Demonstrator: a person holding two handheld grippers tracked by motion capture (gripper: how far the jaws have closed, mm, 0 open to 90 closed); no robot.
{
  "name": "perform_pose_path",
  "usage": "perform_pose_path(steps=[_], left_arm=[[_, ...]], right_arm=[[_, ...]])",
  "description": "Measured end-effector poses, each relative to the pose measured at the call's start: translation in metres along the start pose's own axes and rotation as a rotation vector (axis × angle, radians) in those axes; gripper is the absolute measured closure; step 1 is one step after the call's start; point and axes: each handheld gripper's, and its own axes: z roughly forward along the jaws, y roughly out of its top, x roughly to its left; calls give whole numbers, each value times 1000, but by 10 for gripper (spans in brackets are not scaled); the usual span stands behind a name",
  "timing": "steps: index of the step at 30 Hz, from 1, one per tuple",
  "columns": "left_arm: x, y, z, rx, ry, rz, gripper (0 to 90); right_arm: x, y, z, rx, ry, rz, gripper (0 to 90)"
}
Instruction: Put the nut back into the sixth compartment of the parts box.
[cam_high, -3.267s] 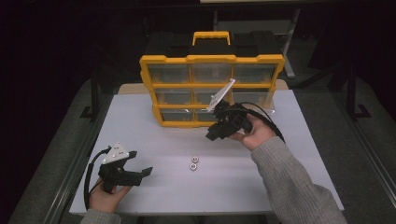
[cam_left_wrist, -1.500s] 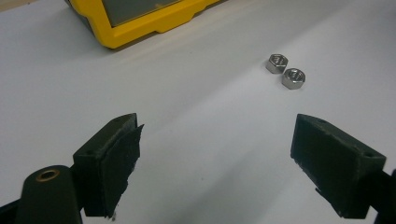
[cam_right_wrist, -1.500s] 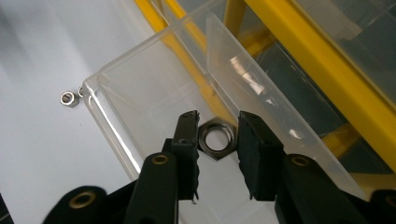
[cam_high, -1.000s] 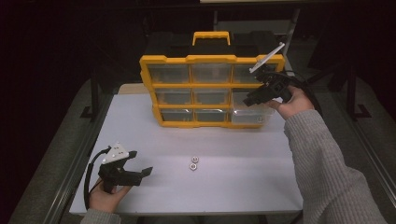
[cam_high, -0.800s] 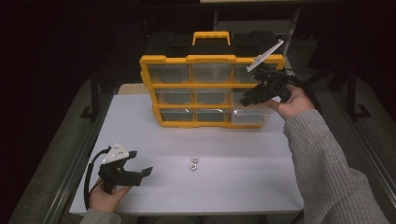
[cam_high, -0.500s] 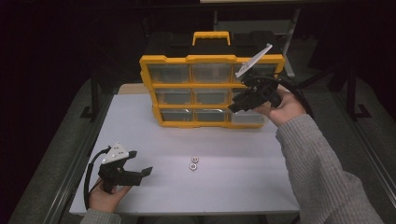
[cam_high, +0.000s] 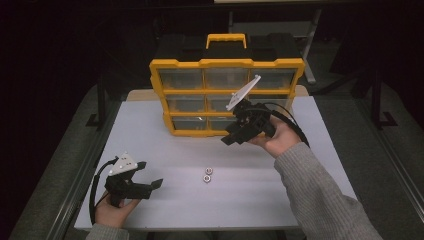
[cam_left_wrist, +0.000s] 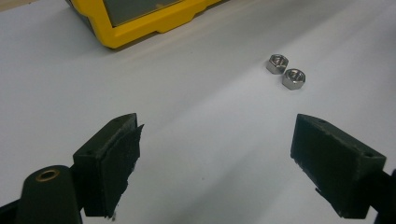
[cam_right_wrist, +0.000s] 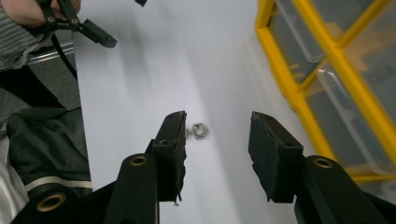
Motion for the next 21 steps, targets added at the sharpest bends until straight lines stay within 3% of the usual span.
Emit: perform_pose_path(steps=[5, 7, 12, 13, 21], left_arm=[[-1, 0, 1, -5, -2, -12, 153], [0, 0, 0, 2, 0, 2, 153], [0, 0, 1, -4, -2, -11, 154], [0, 0, 1, -2, -1, -9, 153], [0, 0, 0, -1, -5, -16, 153]], right_arm=[[5, -3, 15, 2, 27, -5, 550], [6, -7, 28, 4, 34, -20, 550], [9, -14, 48, 8, 69, -5, 549], [11, -16, 58, 33, 72, 3, 549], [12, -24, 88, 66, 73, -6, 550]])
